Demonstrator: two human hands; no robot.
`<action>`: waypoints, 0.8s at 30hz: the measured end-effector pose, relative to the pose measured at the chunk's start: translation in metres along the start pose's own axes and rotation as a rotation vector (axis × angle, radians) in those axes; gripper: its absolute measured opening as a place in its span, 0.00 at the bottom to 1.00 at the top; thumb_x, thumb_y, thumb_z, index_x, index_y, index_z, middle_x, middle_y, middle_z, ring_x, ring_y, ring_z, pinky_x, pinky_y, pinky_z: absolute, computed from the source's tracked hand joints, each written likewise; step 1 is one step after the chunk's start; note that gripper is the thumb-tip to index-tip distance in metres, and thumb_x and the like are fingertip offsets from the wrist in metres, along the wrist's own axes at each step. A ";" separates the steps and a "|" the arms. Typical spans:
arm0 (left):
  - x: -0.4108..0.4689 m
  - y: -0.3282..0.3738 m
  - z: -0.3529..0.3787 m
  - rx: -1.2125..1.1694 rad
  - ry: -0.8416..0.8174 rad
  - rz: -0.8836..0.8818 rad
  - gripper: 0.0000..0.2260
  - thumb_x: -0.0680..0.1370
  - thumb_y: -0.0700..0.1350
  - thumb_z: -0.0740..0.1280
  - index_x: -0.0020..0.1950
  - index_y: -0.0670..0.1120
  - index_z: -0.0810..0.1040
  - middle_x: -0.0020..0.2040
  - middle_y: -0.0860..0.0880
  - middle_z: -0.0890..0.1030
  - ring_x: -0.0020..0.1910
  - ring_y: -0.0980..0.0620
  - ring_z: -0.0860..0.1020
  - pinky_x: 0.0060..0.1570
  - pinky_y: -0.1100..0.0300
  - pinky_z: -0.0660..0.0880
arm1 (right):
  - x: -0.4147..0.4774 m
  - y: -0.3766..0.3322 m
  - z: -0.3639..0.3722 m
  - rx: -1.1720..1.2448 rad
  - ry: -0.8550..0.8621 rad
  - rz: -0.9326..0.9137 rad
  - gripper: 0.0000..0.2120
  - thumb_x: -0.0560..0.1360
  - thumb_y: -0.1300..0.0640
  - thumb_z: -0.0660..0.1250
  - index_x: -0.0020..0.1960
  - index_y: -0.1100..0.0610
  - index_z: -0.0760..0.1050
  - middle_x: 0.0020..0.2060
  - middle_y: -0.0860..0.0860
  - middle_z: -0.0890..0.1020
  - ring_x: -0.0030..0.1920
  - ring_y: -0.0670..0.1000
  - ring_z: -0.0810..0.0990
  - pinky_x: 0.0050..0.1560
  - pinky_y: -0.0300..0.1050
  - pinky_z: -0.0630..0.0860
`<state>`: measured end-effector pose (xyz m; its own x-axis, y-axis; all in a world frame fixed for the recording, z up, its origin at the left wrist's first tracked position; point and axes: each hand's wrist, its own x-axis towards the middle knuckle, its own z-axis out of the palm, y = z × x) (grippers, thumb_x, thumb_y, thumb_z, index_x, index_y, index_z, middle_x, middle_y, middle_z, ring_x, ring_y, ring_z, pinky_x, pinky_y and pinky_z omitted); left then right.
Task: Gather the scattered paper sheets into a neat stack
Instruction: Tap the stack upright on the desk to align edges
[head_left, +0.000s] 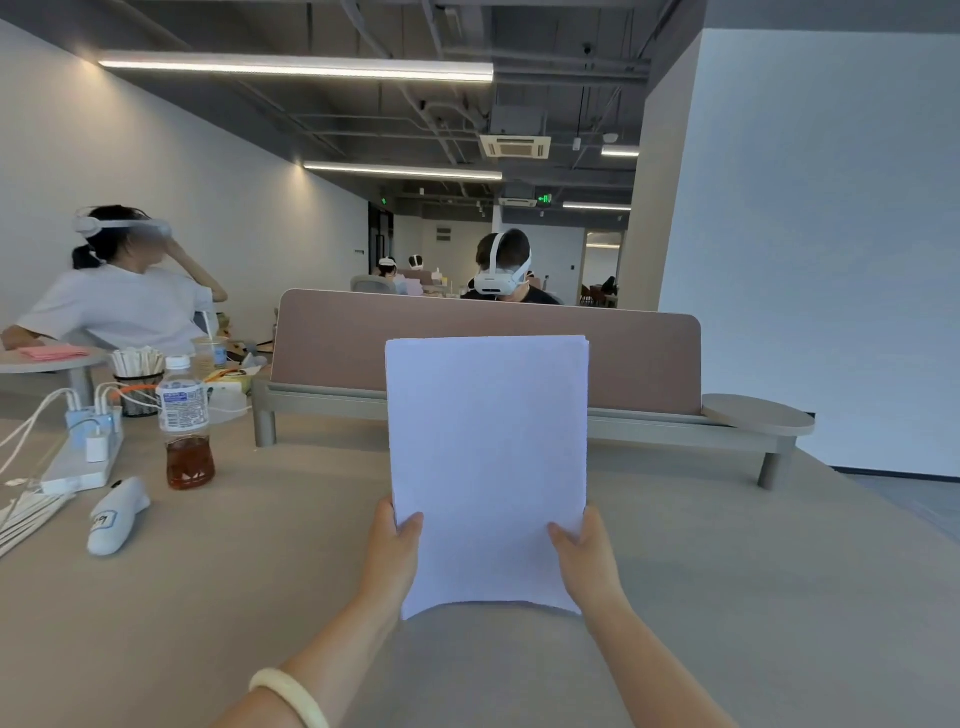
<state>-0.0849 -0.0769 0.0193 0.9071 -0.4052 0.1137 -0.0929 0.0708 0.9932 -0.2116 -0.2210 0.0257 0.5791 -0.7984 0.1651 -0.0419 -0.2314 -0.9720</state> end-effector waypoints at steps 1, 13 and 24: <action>0.001 0.002 -0.002 0.009 -0.013 -0.004 0.05 0.80 0.39 0.60 0.49 0.49 0.71 0.48 0.48 0.78 0.51 0.45 0.77 0.46 0.55 0.73 | 0.005 -0.008 -0.006 -0.048 -0.015 -0.008 0.06 0.78 0.65 0.59 0.54 0.57 0.68 0.49 0.53 0.77 0.48 0.53 0.75 0.46 0.44 0.70; 0.051 0.049 -0.052 0.162 -0.053 0.172 0.36 0.65 0.48 0.78 0.69 0.49 0.66 0.69 0.45 0.72 0.60 0.48 0.77 0.55 0.49 0.76 | 0.047 -0.120 -0.036 -1.084 -0.391 -0.383 0.14 0.77 0.64 0.59 0.62 0.60 0.68 0.60 0.55 0.75 0.58 0.56 0.73 0.51 0.46 0.68; 0.037 0.022 -0.056 0.041 -0.205 0.169 0.20 0.67 0.50 0.71 0.57 0.48 0.77 0.50 0.49 0.85 0.47 0.49 0.84 0.41 0.58 0.79 | 0.049 -0.121 -0.076 -0.660 -0.325 -0.236 0.10 0.69 0.55 0.75 0.47 0.56 0.78 0.38 0.47 0.78 0.41 0.47 0.77 0.42 0.39 0.72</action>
<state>-0.0306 -0.0395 0.0440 0.7757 -0.5671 0.2770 -0.2564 0.1179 0.9594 -0.2402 -0.2745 0.1645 0.8387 -0.5071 0.1986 -0.3058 -0.7402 -0.5989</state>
